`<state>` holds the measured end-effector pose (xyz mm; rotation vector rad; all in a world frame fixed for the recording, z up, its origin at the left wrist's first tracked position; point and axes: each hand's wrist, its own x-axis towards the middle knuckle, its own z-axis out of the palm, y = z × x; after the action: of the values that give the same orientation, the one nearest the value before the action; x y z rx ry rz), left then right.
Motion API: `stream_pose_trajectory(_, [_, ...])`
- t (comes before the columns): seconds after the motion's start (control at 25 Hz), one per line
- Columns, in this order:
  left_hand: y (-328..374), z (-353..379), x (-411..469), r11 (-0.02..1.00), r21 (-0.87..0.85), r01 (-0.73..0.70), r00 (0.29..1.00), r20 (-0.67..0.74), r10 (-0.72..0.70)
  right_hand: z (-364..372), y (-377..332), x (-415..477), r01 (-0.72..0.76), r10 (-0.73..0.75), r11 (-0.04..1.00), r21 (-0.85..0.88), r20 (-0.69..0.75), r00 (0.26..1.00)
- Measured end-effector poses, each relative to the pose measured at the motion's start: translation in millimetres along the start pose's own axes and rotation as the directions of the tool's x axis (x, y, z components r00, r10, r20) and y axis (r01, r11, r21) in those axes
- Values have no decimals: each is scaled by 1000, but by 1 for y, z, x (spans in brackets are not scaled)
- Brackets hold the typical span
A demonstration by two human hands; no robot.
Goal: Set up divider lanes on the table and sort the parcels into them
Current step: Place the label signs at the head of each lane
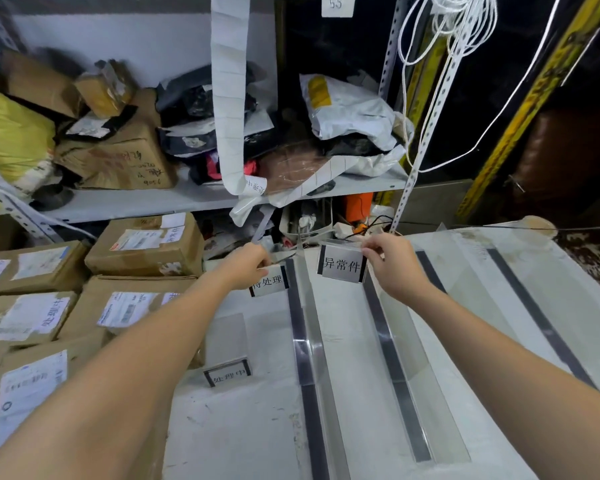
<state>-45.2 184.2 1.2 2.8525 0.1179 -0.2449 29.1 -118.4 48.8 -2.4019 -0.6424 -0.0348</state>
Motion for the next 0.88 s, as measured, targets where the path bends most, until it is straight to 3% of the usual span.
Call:
stream_pose_trajectory(0.28, [-37, 47, 49, 1000, -11, -21, 998, 60, 22, 24, 15, 24, -74, 74, 997, -23, 9, 997])
stream_pose_trajectory(0.88, [-48, 89, 56, 995, 14, 102, 988, 115, -103, 19, 43, 22, -157, 157, 988, 5, -11, 988])
